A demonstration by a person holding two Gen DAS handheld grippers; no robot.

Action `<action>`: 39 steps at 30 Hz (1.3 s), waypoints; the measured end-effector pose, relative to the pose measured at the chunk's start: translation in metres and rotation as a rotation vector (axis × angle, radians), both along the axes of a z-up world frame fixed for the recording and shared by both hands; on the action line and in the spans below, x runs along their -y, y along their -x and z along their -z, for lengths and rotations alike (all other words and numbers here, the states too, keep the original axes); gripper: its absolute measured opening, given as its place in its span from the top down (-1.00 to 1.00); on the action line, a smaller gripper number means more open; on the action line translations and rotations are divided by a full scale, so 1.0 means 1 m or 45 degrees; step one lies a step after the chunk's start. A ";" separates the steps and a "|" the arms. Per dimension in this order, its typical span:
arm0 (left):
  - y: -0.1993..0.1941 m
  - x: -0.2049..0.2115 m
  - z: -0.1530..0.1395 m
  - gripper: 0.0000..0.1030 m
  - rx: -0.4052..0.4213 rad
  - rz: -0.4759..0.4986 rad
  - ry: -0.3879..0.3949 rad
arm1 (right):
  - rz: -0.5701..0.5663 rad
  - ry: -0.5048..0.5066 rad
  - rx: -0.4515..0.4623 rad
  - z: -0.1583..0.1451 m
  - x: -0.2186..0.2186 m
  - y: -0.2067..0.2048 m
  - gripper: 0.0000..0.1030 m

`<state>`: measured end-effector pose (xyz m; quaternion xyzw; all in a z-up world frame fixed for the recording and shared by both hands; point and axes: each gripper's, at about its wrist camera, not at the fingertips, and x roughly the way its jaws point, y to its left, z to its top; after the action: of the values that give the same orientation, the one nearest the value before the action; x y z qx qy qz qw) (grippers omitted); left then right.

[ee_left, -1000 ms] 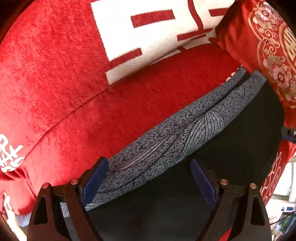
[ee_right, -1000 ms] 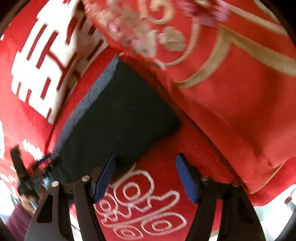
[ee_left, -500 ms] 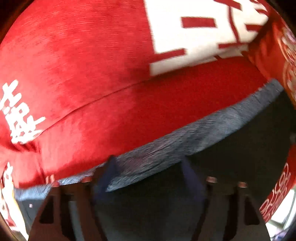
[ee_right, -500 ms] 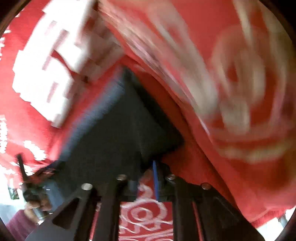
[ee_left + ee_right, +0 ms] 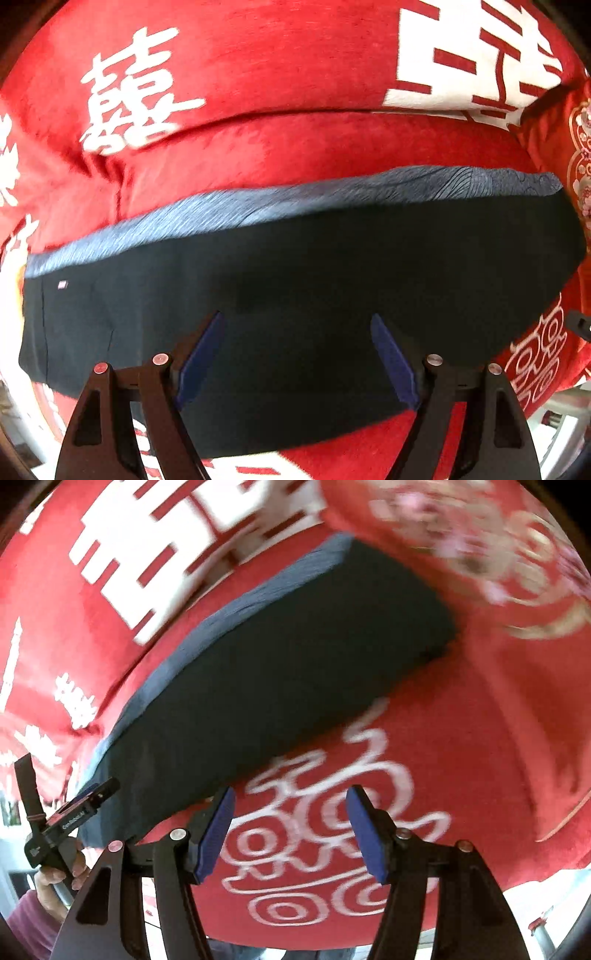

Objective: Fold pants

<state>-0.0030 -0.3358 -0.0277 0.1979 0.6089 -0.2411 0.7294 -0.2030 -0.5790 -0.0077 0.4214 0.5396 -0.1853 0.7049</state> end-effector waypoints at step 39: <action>-0.133 -0.354 0.038 -0.77 0.125 -0.393 0.224 | -1.541 -0.208 0.054 0.065 -0.491 -0.526 0.58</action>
<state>0.1297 0.0187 -0.0659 0.0490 0.5722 -0.1687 0.8011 0.3230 -0.0877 -0.0726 0.0963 0.6815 0.2985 0.6612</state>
